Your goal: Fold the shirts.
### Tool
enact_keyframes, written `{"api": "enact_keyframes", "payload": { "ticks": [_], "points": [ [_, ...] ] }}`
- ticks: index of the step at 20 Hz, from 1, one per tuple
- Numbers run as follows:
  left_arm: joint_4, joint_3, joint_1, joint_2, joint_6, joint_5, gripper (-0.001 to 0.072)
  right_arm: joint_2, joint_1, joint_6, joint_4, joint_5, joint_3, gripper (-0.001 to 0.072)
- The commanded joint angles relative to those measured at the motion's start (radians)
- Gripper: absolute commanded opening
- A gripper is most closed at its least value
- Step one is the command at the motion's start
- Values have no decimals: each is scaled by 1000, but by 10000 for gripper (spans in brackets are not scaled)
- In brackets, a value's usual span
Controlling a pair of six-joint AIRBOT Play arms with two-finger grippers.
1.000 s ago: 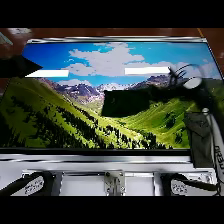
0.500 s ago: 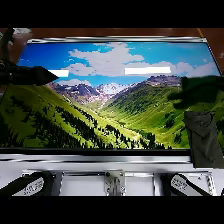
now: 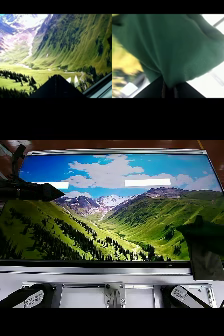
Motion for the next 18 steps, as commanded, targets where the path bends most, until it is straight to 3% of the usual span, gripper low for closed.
{"api": "enact_keyframes", "payload": {
  "ticks": [1,5,8,9,10,11,15,17,18],
  "points": [
    [0,-1,-2,2,0,-3,38,11,-28,60,-88,0,-140,62],
    [0,-1,-2,2,-1,-4,38,78,-61,213,-36,-224,-431,63],
    [0,-1,-2,2,-5,-3,38,115,-98,275,-77,-298,-592,90],
    [-1,-1,-2,2,-9,-2,38,116,-100,299,-114,-311,-614,222],
    [-1,0,-2,2,-14,0,38,116,-99,301,-144,-319,-619,482],
    [-1,-1,-2,1,-16,1,38,116,-99,299,-162,-322,-610,598],
    [0,-1,-2,0,-15,47,38,117,-97,271,-145,-325,-428,598],
    [32,0,-5,-2,-22,107,36,117,-96,225,0,-412,-256,598],
    [137,8,-23,-4,-86,138,35,117,-90,167,147,-494,-171,598]
  ]
}}
